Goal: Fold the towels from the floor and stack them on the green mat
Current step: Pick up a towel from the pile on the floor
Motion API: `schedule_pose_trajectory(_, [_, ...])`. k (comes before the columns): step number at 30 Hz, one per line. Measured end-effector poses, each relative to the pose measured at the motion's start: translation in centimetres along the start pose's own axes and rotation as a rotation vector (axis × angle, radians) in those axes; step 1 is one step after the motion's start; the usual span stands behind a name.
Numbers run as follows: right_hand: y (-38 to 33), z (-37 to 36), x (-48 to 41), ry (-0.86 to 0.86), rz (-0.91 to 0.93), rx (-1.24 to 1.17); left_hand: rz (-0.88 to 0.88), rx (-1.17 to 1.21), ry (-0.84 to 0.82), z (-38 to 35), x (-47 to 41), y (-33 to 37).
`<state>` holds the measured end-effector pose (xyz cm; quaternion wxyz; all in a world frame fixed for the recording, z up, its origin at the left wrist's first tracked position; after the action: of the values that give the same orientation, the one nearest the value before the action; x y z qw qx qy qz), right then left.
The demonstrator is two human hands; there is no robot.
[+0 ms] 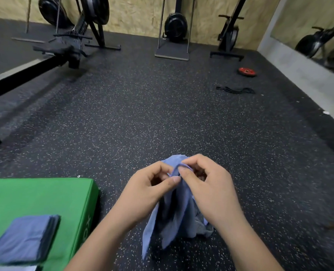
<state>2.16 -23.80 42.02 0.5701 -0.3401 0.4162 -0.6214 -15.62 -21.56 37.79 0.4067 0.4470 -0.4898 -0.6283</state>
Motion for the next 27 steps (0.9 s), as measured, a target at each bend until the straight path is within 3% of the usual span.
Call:
schedule_pose_trajectory(5, [-0.4, -0.6, -0.1, -0.017, 0.044, 0.087, -0.054, -0.043, 0.023, 1.2, -0.1, -0.2])
schedule_pose_trajectory(15, [1.1, -1.4, 0.5, -0.163, -0.051, 0.108, -0.110, -0.150, 0.108, 2.3, 0.5, 0.0])
schedule_pose_trajectory(21, [0.9, -2.0, 0.7, -0.216, 0.029, 0.069, -0.105, 0.027, 0.108, 2.6, 0.3, 0.1])
schedule_pose_trajectory(27, [1.3, -2.4, 0.2, -0.254, 0.054, 0.138, -0.120, -0.006, 0.095, 2.7, 0.4, -0.2])
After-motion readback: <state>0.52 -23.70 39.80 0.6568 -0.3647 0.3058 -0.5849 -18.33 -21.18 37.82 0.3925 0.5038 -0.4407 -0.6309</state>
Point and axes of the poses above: each hand's wrist, its own x-axis away from the middle knuckle, its own z-axis out of the back of the hand, y = z × x, the point moved 1 cm from there along -x, towards the middle knuckle, and after that the axes turned 7 degrees about -z, right-handed, at the moved point
